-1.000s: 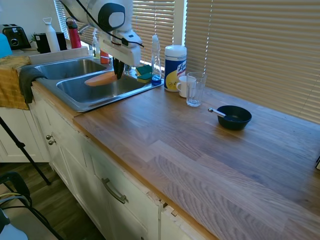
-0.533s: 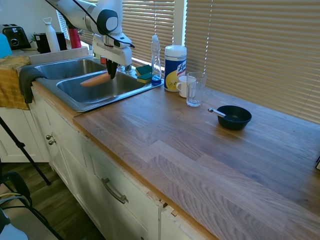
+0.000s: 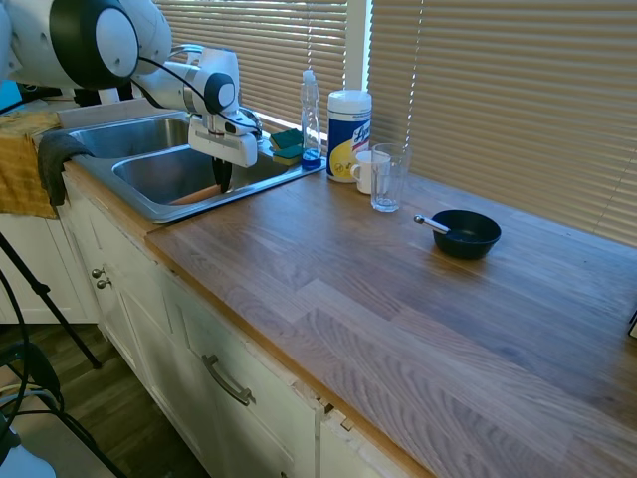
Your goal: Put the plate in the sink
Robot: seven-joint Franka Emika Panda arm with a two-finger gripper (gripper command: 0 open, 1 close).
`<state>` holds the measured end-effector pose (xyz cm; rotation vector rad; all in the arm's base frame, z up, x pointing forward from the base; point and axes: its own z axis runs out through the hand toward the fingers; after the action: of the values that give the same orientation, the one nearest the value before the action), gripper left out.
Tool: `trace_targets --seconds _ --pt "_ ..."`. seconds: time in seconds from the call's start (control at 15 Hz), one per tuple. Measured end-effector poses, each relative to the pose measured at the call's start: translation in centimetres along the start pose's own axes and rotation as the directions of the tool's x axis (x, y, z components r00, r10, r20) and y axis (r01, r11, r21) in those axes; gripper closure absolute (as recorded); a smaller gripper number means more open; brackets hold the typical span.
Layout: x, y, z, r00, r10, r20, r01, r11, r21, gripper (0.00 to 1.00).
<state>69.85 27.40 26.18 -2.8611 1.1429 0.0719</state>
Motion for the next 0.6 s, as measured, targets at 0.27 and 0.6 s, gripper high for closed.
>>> trace_targets --seconds 0.27,0.6 --pt "0.3 -0.7 4.7 1.0 0.014 -0.005 -0.015 0.999 -0.051 0.0" --pt "0.4 -1.0 4.9 1.0 0.013 -0.016 -0.014 0.998 -0.054 0.0"
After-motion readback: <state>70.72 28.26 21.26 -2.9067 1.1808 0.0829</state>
